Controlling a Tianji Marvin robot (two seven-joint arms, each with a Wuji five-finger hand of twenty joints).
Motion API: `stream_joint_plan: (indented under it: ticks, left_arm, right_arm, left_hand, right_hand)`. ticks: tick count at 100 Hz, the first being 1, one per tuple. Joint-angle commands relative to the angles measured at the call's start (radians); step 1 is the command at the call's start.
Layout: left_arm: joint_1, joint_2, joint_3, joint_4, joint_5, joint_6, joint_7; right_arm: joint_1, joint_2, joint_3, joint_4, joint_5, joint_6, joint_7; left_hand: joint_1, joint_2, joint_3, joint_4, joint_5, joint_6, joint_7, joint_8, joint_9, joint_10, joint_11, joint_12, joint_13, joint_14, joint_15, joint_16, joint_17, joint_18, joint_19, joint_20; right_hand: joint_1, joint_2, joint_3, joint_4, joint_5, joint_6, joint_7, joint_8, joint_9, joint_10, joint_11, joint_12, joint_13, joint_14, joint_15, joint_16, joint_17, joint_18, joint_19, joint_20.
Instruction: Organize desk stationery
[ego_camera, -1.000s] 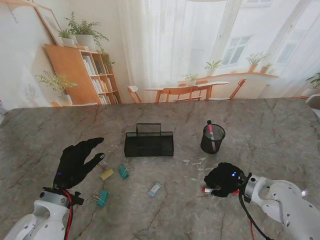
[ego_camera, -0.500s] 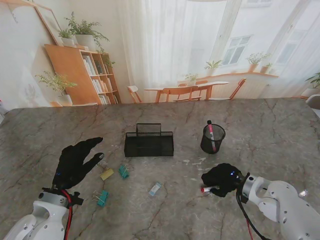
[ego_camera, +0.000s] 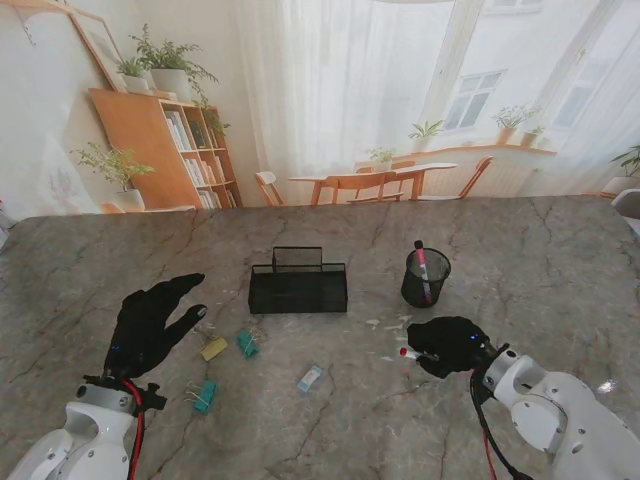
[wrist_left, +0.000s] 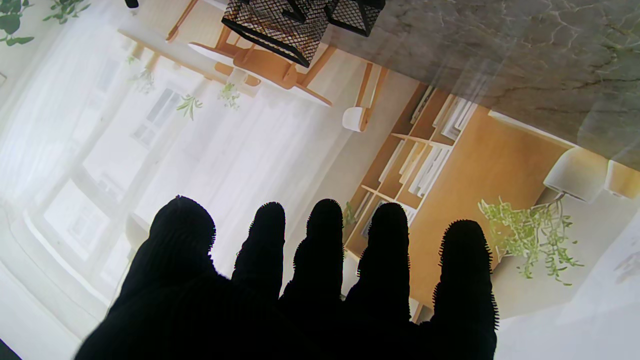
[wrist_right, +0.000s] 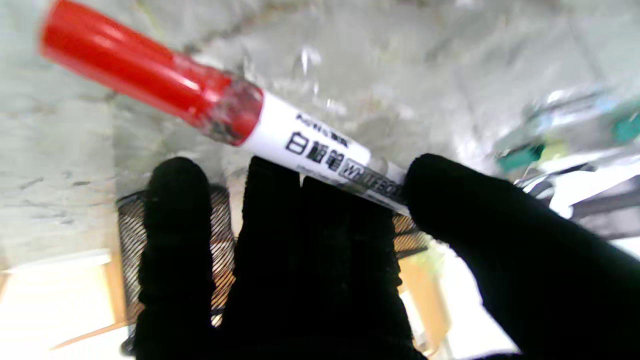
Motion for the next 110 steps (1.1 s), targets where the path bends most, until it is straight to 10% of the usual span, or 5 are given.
stream_joint_plan:
  ticks: [1, 55, 110]
  left_arm:
    - [0.008, -0.005, 0.001, -0.003, 0.001, -0.002, 0.006]
    - [0.015, -0.007, -0.003, -0.006, 0.001, -0.010, 0.023]
    - [0.012, -0.006, -0.002, -0.002, 0.000, -0.011, 0.014]
  right_arm:
    - [-0.016, -0.020, 0.011, -0.027, 0.009, 0.027, 0.004]
    - [-0.096, -0.137, 0.022, -0.285, 0.485, 0.376, -0.126]
    - [0.085, -0.212, -0.026, -0.309, 0.739, 0.552, -0.266]
  left_hand:
    - [0.012, 0.060, -0.003, -0.089, 0.003, 0.007, 0.010, 0.010, 0.004, 0.008, 0.003, 0.019, 0.011, -0.005, 0.021, 0.011, -0.004, 0.012, 0.011, 0.024]
    - [0.015, 0.062, -0.002, -0.089, 0.003, 0.008, 0.010, 0.011, 0.004, 0.007, 0.003, 0.020, 0.010, -0.006, 0.021, 0.013, -0.005, 0.011, 0.013, 0.023]
    - [0.012, 0.060, -0.004, -0.089, 0.004, 0.008, 0.010, 0.011, 0.007, 0.007, 0.004, 0.020, 0.013, -0.004, 0.023, 0.014, -0.004, 0.013, 0.014, 0.023]
  right_hand:
    - [0.084, 0.094, 0.178, 0.165, 0.037, -0.130, 0.152, 0.070, -0.002, -0.004, 0.043, 0.001, 0.019, 0.001, 0.016, 0.011, 0.013, 0.027, 0.032, -0.011]
    - [0.126, 0.038, 0.187, 0.125, 0.079, -0.117, 0.115, 0.083, 0.022, 0.027, 0.014, 0.018, 0.016, 0.033, 0.010, 0.037, -0.014, 0.054, 0.025, 0.021]
    - [0.143, 0.035, 0.185, 0.103, 0.088, -0.113, 0.091, 0.112, 0.020, 0.041, -0.002, 0.040, -0.001, 0.045, 0.002, 0.068, -0.039, 0.058, 0.010, 0.052]
